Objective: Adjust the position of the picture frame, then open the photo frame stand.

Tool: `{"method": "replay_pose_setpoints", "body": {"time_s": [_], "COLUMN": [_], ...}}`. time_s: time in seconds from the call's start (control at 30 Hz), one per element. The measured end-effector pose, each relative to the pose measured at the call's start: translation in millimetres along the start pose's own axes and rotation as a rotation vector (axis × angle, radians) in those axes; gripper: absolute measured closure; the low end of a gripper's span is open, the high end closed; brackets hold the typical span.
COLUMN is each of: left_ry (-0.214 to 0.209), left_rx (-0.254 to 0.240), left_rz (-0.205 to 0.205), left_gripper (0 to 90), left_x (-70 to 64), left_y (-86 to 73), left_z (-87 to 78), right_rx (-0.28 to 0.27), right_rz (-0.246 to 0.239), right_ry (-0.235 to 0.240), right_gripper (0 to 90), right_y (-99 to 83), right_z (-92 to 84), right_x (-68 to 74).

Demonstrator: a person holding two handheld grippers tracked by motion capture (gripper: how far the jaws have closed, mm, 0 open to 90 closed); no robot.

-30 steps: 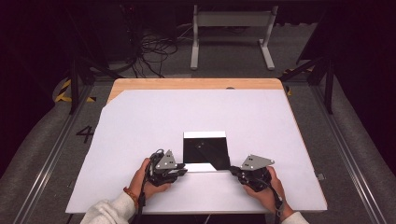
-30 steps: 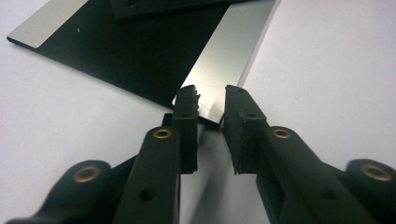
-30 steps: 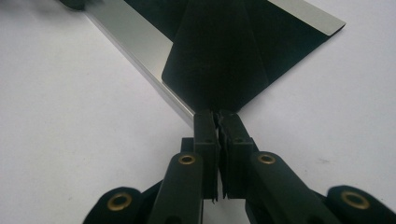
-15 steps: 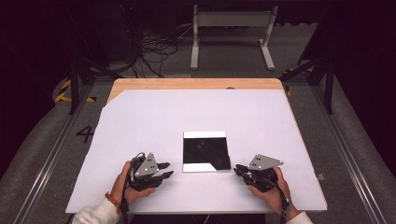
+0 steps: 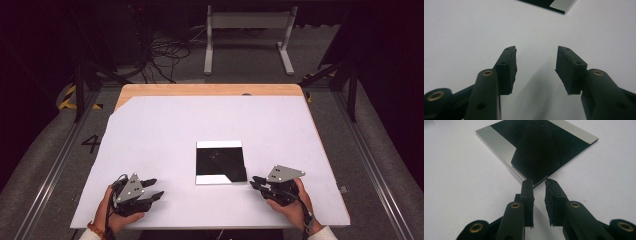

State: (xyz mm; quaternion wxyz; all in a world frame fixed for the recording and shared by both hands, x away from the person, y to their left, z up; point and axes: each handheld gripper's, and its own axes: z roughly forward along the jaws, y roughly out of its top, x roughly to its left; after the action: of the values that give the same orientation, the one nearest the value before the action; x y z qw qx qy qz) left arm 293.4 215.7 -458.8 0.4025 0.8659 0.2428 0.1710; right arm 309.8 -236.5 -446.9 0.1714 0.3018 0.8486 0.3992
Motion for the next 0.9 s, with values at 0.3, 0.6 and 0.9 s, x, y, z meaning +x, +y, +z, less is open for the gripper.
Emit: {"method": "replay_pose_setpoints", "body": {"time_s": [0.3, 0.6, 0.9], "left_ry": [0.035, 0.028, 0.014], "left_rx": [0.004, 0.001, 0.008], "left_rz": [-0.022, -0.014, -0.007], "left_gripper": [42.0, 36.2, 33.9], "left_x": [0.0, -2.0, -4.0], "left_y": [-5.9, 0.2, 1.0], "left_z": [-4.2, 3.8, 5.3], "right_rx": [0.019, 0.06, 0.136], "right_rz": [0.02, 0.064, 0.017], "right_ry": [0.018, 0.077, 0.056], "right_gripper": [74.3, 69.7, 69.8], "right_y": [0.4, 2.6, 10.5], "right_z": [5.5, 13.0, 20.1], "right_x": [-2.7, -3.8, 2.1]}}
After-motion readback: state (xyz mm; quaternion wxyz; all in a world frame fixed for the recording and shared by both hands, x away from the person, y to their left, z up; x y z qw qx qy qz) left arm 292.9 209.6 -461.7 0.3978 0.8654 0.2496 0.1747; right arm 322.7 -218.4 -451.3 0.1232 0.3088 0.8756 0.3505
